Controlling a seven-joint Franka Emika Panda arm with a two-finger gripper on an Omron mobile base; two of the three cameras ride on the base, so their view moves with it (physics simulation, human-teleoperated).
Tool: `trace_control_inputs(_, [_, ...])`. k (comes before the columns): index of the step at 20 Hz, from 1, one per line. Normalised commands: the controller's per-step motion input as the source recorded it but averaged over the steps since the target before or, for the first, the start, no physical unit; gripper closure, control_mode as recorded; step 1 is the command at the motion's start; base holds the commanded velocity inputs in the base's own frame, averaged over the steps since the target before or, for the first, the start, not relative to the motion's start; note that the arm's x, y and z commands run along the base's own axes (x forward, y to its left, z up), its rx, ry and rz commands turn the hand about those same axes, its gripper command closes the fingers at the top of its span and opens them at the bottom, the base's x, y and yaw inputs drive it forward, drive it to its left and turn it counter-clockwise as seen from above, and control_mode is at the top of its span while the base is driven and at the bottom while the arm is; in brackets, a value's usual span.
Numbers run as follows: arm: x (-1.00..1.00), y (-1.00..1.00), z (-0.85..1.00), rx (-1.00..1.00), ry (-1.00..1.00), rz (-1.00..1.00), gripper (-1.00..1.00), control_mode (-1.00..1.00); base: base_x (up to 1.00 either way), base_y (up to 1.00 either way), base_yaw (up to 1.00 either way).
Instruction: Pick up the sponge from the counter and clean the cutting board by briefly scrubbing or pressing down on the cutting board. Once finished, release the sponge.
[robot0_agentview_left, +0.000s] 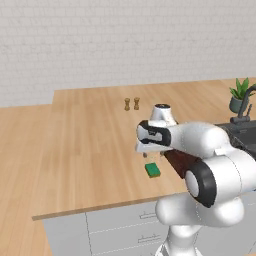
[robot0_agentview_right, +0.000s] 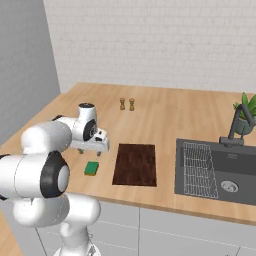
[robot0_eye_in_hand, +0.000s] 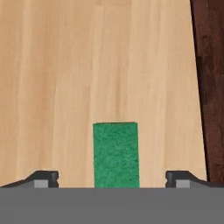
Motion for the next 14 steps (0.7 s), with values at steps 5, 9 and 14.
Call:
trace_control_inputs(5, [-0.85, -0.34, 1.0, 0.16, -0.47, 0.0, -1.0, -1.0, 0.0, 0.0, 0.0])
trace_control_inputs(9, [-0.92, -0.31, 1.0, 0.14, -0.51, 0.0, -1.0, -1.0, 0.0, 0.0, 0.0])
trace_control_inputs(14, [-0.97, -0.21, 1.0, 0.13, -0.51, 0.0, -1.0, -1.0, 0.0, 0.0, 0.0])
